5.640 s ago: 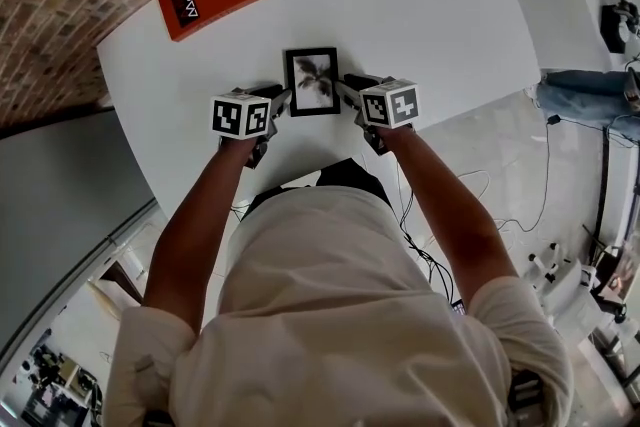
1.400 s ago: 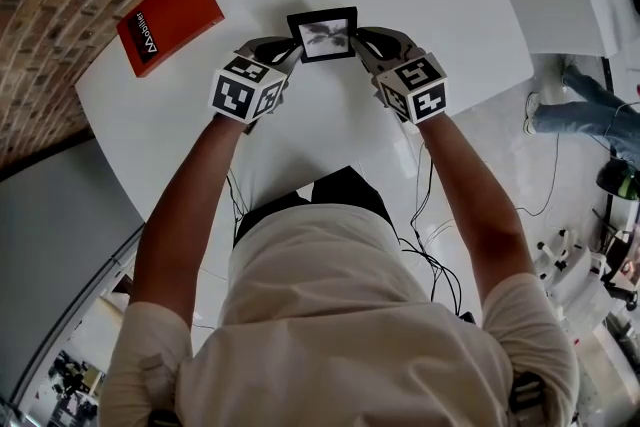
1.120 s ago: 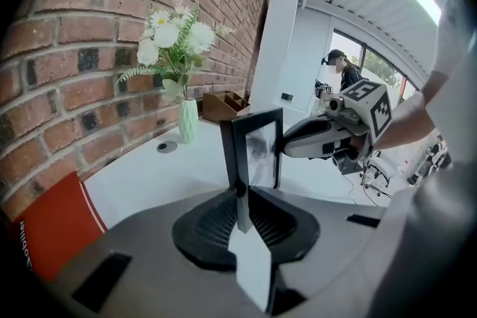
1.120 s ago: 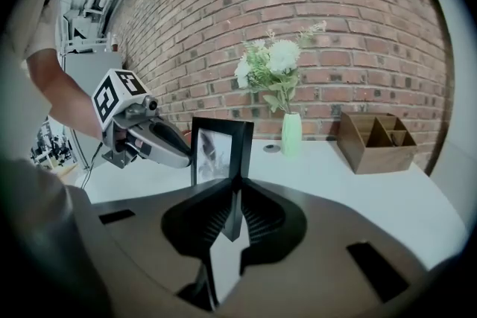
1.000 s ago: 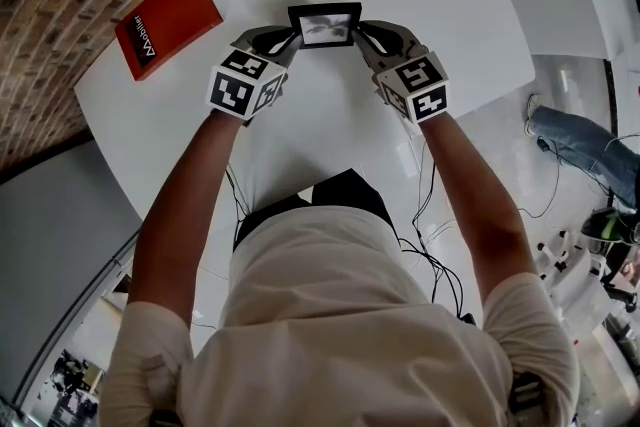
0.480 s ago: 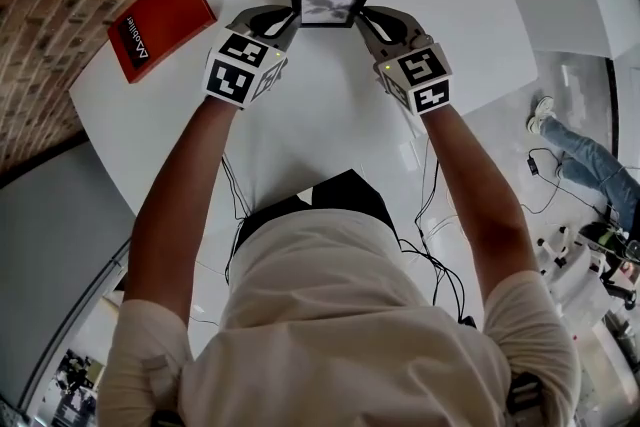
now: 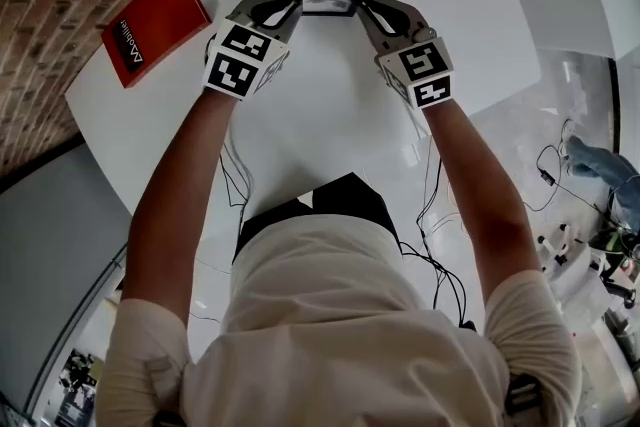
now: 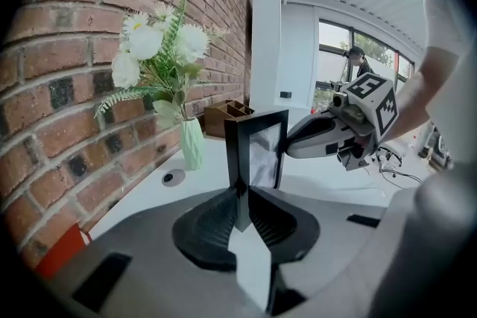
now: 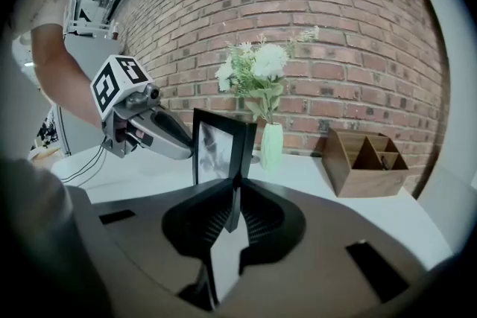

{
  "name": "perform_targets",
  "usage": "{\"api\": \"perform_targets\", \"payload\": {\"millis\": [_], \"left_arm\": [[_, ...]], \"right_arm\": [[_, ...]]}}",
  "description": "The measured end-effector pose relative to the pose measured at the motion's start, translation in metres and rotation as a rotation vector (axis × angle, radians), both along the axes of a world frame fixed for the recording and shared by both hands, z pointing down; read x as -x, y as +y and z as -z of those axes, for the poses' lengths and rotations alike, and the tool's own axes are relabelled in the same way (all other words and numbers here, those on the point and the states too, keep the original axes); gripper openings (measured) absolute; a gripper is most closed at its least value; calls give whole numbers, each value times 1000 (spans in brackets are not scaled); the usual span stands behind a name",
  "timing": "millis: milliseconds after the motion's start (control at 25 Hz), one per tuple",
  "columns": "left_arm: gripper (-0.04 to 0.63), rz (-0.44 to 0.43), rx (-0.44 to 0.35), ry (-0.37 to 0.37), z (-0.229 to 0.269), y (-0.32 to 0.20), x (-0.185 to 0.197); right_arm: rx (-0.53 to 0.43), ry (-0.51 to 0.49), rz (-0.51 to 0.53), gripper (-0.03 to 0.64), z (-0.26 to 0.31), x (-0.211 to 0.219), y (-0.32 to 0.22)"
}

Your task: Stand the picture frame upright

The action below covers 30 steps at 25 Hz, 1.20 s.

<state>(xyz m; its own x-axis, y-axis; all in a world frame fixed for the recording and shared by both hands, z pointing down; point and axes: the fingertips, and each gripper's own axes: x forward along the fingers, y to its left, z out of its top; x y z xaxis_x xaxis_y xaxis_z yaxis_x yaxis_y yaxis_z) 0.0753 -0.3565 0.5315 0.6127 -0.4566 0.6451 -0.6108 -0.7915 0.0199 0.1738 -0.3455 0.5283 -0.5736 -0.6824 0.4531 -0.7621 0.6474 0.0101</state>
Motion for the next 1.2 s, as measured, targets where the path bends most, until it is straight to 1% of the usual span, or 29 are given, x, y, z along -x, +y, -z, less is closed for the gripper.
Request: {"api": "perform_targets", "payload": {"millis": [280,400,720,840,1000,1200], "left_arm": [[44,13,-17,-7,-7,-8,-3],[44,9,-24,-22,-12,-11,-5],[44,8,-28,-36,-19,-14,-10],[44,15,-36,-31,-17,-15,-11],[45,3,-30,-33,-19,-13,-12],[46,10,-23,-21,-23,-11,-10]], "right_arm": [[-44,48,21,37,-2,-2,-10],[-54,66,23,37,-6,-3,-15],[-69,82,20,37,-12,-7,-23],[-70,85,21,37,-14,-8,-22],[-77,85,23,37,-15,-10,-20],[-79,79,22,37,-15,-9,-18]]}}
